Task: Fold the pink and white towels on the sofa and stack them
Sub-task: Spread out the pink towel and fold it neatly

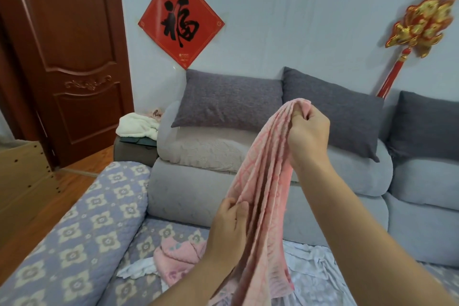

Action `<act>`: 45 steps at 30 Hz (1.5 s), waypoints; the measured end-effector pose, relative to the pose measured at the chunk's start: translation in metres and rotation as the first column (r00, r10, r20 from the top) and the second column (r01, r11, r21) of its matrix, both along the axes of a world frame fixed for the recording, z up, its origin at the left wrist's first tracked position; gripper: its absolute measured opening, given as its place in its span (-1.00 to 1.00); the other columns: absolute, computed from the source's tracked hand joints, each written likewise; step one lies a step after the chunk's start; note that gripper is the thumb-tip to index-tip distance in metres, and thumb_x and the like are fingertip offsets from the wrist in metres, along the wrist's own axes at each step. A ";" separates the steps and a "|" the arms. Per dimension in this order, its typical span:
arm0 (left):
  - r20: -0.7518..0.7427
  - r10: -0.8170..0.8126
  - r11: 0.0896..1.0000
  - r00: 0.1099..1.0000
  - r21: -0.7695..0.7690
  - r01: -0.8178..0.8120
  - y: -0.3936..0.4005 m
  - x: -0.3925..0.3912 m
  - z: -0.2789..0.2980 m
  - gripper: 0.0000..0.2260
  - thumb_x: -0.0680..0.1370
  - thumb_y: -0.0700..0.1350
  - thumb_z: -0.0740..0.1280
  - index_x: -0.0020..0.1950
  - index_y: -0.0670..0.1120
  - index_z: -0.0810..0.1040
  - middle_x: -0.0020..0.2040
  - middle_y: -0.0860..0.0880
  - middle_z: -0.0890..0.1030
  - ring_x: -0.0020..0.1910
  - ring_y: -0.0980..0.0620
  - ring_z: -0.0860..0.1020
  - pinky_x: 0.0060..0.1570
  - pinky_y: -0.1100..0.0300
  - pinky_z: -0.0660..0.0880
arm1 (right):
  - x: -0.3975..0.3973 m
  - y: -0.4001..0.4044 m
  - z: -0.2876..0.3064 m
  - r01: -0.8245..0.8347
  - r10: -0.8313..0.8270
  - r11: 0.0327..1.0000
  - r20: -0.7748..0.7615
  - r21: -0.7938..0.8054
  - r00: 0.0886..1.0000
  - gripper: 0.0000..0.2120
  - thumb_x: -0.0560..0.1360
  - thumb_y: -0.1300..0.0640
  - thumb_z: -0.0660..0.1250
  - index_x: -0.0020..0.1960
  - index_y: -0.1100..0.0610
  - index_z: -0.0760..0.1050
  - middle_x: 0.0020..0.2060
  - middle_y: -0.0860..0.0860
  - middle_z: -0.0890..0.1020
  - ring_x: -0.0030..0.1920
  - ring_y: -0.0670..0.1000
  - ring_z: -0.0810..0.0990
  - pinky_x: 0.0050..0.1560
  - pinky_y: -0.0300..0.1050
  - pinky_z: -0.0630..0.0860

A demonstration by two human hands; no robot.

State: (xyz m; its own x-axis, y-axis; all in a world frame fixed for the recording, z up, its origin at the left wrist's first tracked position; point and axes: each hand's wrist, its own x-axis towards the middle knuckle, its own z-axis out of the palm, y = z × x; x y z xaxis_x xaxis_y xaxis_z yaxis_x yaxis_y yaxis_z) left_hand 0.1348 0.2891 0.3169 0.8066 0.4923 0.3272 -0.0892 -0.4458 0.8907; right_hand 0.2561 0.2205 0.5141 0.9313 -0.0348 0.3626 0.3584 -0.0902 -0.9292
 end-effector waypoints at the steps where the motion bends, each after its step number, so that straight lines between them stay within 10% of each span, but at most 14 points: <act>1: -0.006 0.024 0.998 1.000 0.050 -0.023 0.000 0.001 0.000 -0.63 0.65 0.20 0.06 -0.05 0.06 0.58 -0.02 0.14 0.48 -0.04 0.18 0.52 0.02 0.20 0.47 | -0.001 -0.001 0.000 0.000 0.000 1.000 0.001 -0.001 1.000 -0.65 0.67 0.08 0.18 -0.11 0.35 0.46 -0.33 0.01 0.42 -0.30 -0.05 0.35 -0.28 -0.12 0.34; 7: 0.014 0.122 0.941 0.992 0.317 -0.120 0.000 0.008 0.008 -0.88 0.51 -0.02 0.35 0.03 0.02 0.55 0.02 0.13 0.42 -0.07 0.07 0.49 -0.12 0.15 0.52 | -0.004 -0.003 0.000 0.009 -0.009 1.000 -0.003 -0.006 1.000 -0.60 0.67 0.09 0.18 -0.35 0.11 0.35 -0.45 -0.12 0.35 -0.35 -0.08 0.30 -0.28 -0.10 0.30; 18: 0.193 0.090 0.846 0.977 0.503 -0.177 -0.006 -0.026 0.002 -0.90 0.56 -0.15 0.23 0.06 0.00 0.42 -0.27 0.00 0.52 -0.43 -0.01 0.44 -0.43 0.21 0.31 | -0.007 -0.006 0.003 0.064 -0.064 0.996 0.000 -0.064 0.998 -0.58 0.65 0.11 0.18 -0.39 0.04 0.30 -0.54 -0.17 0.27 -0.46 -0.14 0.20 -0.38 -0.18 0.22; 24: -0.061 0.095 0.823 0.994 0.566 -0.044 0.016 -0.019 0.005 -0.94 0.59 -0.09 0.27 0.02 0.00 0.52 0.14 -0.03 0.55 -0.32 -0.09 0.53 -0.36 0.08 0.44 | -0.012 -0.001 0.005 0.013 -0.009 0.995 0.041 -0.102 0.999 -0.70 0.63 0.14 0.17 -0.24 0.25 0.40 -0.44 -0.09 0.32 -0.37 -0.07 0.25 -0.34 -0.13 0.24; 29: -0.324 0.080 0.878 0.943 0.471 0.087 -0.006 -0.029 -0.002 -0.47 0.58 0.40 -0.02 0.05 0.02 0.51 0.51 0.10 0.13 0.13 -0.11 0.55 -0.08 0.06 0.44 | -0.016 0.001 0.010 0.015 -0.006 0.989 0.059 -0.150 0.998 -0.59 0.62 0.14 0.20 -0.41 0.01 0.30 -0.50 -0.14 0.32 -0.44 -0.10 0.25 -0.41 -0.19 0.22; 34: -0.236 0.125 0.965 0.964 0.253 -0.063 0.008 -0.033 -0.045 -0.77 0.63 0.07 0.26 0.01 -0.08 0.56 0.12 -0.03 0.55 0.07 -0.11 0.56 0.01 0.06 0.46 | 0.006 -0.014 0.015 0.155 -0.146 0.978 0.072 -0.139 0.987 -0.61 0.61 0.13 0.17 -0.39 0.03 0.23 -0.47 -0.11 0.32 -0.42 -0.08 0.25 -0.39 -0.13 0.22; 39: 0.042 0.318 0.924 0.947 0.209 -0.320 0.092 -0.029 0.015 -0.83 0.53 -0.14 0.29 -0.28 -0.08 0.47 -0.30 0.04 0.49 -0.30 0.00 0.44 -0.29 0.03 0.41 | 0.031 -0.046 0.004 0.282 -0.281 0.957 0.029 -0.062 0.959 -0.60 0.64 0.11 0.20 -0.38 -0.04 0.33 -0.41 -0.16 0.40 -0.36 -0.11 0.33 -0.31 -0.19 0.32; 42: 0.167 0.255 0.901 0.952 0.316 -0.297 0.112 -0.030 0.090 -0.88 0.57 -0.05 0.31 -0.01 0.07 0.64 -0.10 0.10 0.63 -0.13 0.09 0.56 -0.17 0.12 0.50 | 0.043 -0.061 0.016 0.325 -0.331 0.939 0.043 0.111 0.943 -0.77 0.64 0.09 0.22 -0.16 0.00 0.55 -0.27 -0.18 0.55 -0.17 -0.13 0.51 -0.06 -0.18 0.48; 45: -0.085 0.059 0.911 0.995 0.411 -0.019 0.107 -0.044 0.124 -0.55 0.55 0.13 0.38 0.41 0.30 0.34 0.18 0.18 0.55 0.12 0.11 0.52 0.14 0.07 0.48 | 0.051 -0.073 0.031 0.305 -0.322 0.921 0.034 0.243 0.946 -0.79 0.63 0.11 0.21 -0.11 0.01 0.56 -0.22 -0.17 0.59 -0.15 -0.16 0.54 -0.07 -0.25 0.49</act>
